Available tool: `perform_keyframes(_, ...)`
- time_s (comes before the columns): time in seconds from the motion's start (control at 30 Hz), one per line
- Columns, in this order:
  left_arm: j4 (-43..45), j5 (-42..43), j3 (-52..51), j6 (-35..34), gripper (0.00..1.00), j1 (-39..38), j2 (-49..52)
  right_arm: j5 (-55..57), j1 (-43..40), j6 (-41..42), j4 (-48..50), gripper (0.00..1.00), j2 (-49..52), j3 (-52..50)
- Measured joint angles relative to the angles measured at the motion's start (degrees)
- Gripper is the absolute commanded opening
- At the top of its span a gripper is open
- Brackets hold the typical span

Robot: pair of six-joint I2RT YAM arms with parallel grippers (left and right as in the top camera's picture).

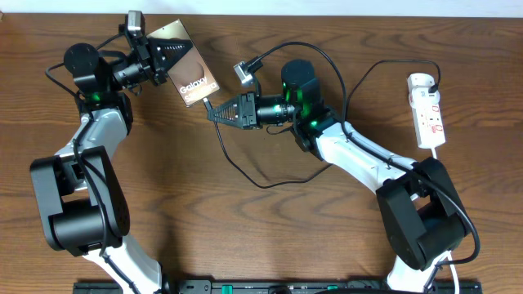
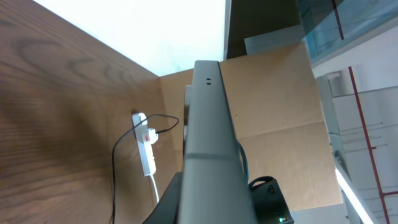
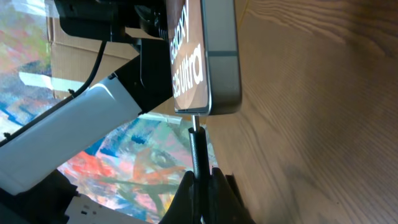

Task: Plug charger to phone and switch on socket

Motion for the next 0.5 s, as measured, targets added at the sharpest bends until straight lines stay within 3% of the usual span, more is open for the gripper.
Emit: perform_keyframes(0.5,0.2,-0.5,0.0,-0.02,0.07,0.13,0.0,0.55,0.0,1.75,0.81,0.01,0.0,0.0)
